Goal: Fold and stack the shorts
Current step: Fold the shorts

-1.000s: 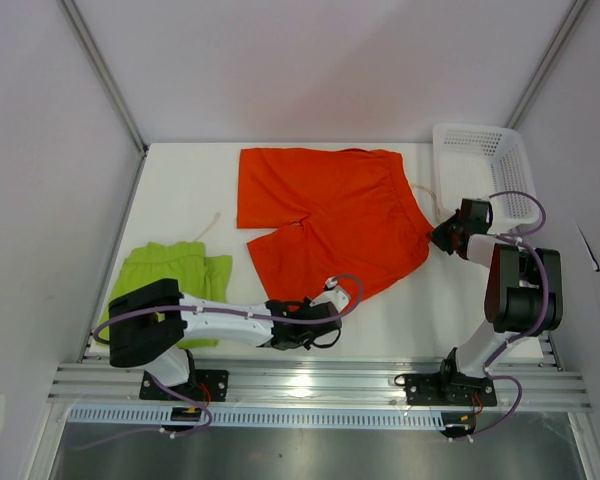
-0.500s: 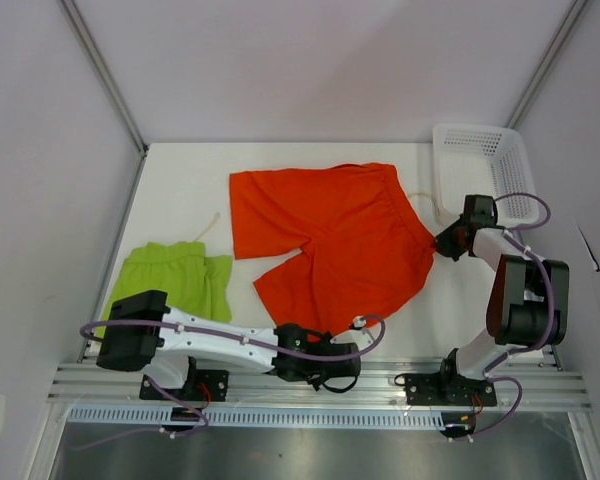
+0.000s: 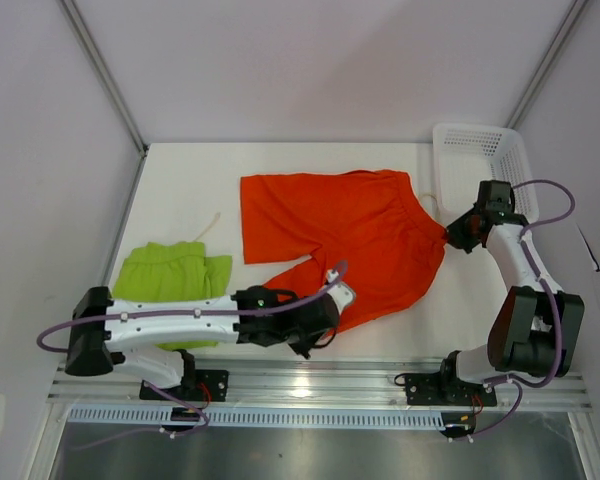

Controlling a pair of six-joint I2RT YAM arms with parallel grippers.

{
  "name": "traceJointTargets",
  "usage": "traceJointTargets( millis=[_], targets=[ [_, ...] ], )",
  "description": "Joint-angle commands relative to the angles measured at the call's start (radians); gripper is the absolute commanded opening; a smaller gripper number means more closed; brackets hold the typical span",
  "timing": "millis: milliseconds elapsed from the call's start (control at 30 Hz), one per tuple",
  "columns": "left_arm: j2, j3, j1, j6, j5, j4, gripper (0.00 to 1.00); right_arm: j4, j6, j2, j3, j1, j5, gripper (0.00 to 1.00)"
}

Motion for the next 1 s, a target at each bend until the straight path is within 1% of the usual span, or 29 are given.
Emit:
traceJointTargets(
  millis=[0, 67, 100, 167, 200, 333, 367, 433, 467, 533, 767, 833, 867, 900, 967],
  targets=[
    [-0.082, 0.031, 0.113, 0.004, -0.032, -0.094, 0.00, -0.008, 0.044, -0.044, 0.070, -0.014, -0.051, 0.00],
    [-0.116, 0.032, 0.169, 0.021, -0.060, -0.114, 0.00, -0.012, 0.072, -0.023, 0.099, -0.016, -0.072, 0.00],
    [-0.123, 0.036, 0.223, 0.047, -0.069, -0.121, 0.00, -0.009, 0.100, -0.014, 0.128, -0.017, -0.100, 0.00],
    [-0.136, 0.068, 0.272, 0.070, -0.100, -0.148, 0.00, 0.010, 0.130, 0.003, 0.153, -0.017, -0.129, 0.00],
    [-0.139, 0.091, 0.315, 0.095, -0.118, -0.153, 0.00, 0.042, 0.164, 0.017, 0.174, -0.017, -0.161, 0.00],
    [-0.146, 0.177, 0.410, 0.162, -0.141, -0.151, 0.00, 0.110, 0.229, 0.057, 0.239, -0.009, -0.214, 0.00],
    [-0.142, 0.230, 0.430, 0.174, -0.146, -0.151, 0.00, 0.112, 0.236, 0.069, 0.257, -0.006, -0.220, 0.00],
    [-0.113, 0.269, 0.473, 0.220, -0.181, -0.153, 0.00, 0.124, 0.252, 0.112, 0.317, 0.001, -0.232, 0.00],
    [-0.102, 0.322, 0.487, 0.234, -0.195, -0.154, 0.00, 0.135, 0.265, 0.126, 0.332, 0.004, -0.238, 0.00],
    [-0.056, 0.355, 0.539, 0.273, -0.213, -0.153, 0.00, 0.170, 0.281, 0.170, 0.375, 0.015, -0.252, 0.00],
    [0.100, 0.528, 0.709, 0.397, -0.239, -0.099, 0.00, 0.308, 0.396, 0.291, 0.470, 0.033, -0.260, 0.00],
    [0.154, 0.571, 0.746, 0.409, -0.236, -0.096, 0.00, 0.330, 0.405, 0.325, 0.507, 0.037, -0.266, 0.00],
    [0.169, 0.586, 0.783, 0.414, -0.233, -0.096, 0.00, 0.330, 0.405, 0.359, 0.551, 0.040, -0.267, 0.00],
    [0.185, 0.630, 0.799, 0.411, -0.236, -0.101, 0.00, 0.328, 0.407, 0.373, 0.572, 0.043, -0.254, 0.00],
    [0.229, 0.664, 0.823, 0.400, -0.217, -0.125, 0.00, 0.324, 0.407, 0.402, 0.608, 0.046, -0.258, 0.00]
  ],
)
